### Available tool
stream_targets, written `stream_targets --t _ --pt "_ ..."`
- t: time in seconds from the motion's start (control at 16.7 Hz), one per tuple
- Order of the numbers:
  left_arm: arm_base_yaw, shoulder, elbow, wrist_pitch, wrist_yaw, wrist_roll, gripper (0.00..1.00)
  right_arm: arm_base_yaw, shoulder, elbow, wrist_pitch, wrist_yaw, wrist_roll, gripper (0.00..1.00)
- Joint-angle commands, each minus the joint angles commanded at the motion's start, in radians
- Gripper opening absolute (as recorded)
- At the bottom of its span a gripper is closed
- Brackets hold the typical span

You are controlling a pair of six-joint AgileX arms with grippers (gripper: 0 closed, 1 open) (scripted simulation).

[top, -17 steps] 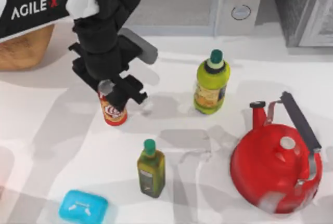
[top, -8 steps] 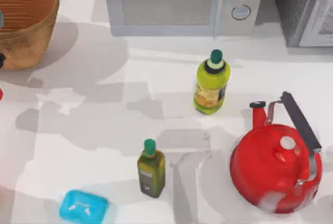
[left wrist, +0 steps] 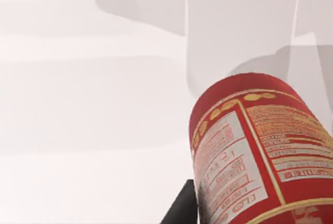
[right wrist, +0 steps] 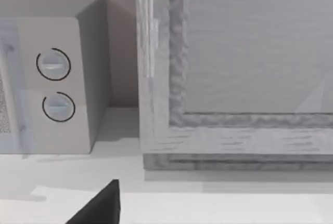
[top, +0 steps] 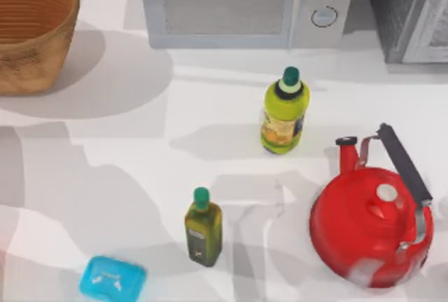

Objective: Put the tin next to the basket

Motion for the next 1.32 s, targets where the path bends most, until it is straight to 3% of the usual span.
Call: stream_targets --t 0.78,1.32 --pt "0.0 0.008 -0.021 0.029 0.0 0.0 0.0 0.0 0.0 0.0 0.0 0.0 0.0 1.0" --pt "0.0 0.008 -0.021 0.029 0.0 0.0 0.68 0.0 0.0 0.0 0.0 0.0 0.0 1.0"
